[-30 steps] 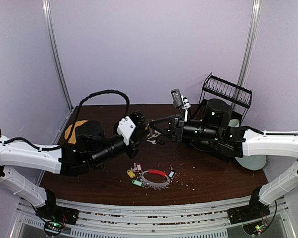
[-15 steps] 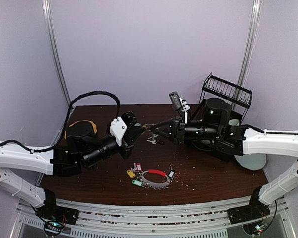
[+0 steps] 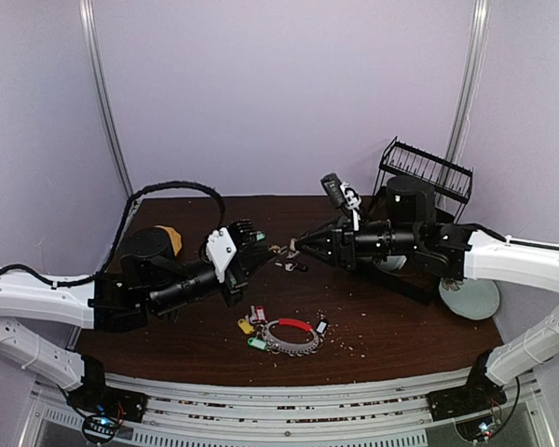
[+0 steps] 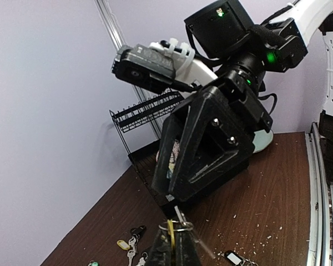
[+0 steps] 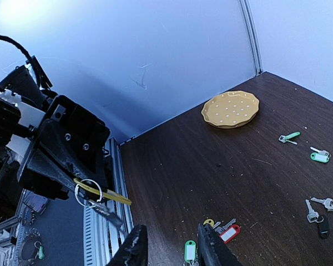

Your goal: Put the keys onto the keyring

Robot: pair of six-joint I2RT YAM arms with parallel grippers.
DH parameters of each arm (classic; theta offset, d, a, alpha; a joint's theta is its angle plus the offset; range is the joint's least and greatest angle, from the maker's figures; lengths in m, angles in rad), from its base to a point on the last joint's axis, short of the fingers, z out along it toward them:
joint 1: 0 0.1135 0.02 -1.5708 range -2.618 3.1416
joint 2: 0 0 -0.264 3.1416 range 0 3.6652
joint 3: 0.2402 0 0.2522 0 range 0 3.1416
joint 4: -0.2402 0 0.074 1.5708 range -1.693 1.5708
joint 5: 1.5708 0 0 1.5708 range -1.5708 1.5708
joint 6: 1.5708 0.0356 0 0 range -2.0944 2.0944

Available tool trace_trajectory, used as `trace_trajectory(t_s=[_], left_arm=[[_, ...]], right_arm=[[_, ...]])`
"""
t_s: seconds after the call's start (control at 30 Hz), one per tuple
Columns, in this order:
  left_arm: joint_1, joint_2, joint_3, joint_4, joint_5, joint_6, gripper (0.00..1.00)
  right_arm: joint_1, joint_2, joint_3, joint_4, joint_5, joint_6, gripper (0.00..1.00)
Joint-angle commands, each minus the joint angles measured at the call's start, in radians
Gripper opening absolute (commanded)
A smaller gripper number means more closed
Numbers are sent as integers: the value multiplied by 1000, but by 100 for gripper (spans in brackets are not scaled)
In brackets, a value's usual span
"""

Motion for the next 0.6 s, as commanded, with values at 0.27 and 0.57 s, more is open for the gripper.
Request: trace_trajectory(t_s=[0.27, 0.57], left_arm=[[0, 56, 163, -101, -26, -264, 0], [60, 159, 431, -571, 284, -580, 0]], right_arm=[[131, -179, -65, 63, 48, -259, 26], [124, -217, 21, -126, 55, -392, 17]])
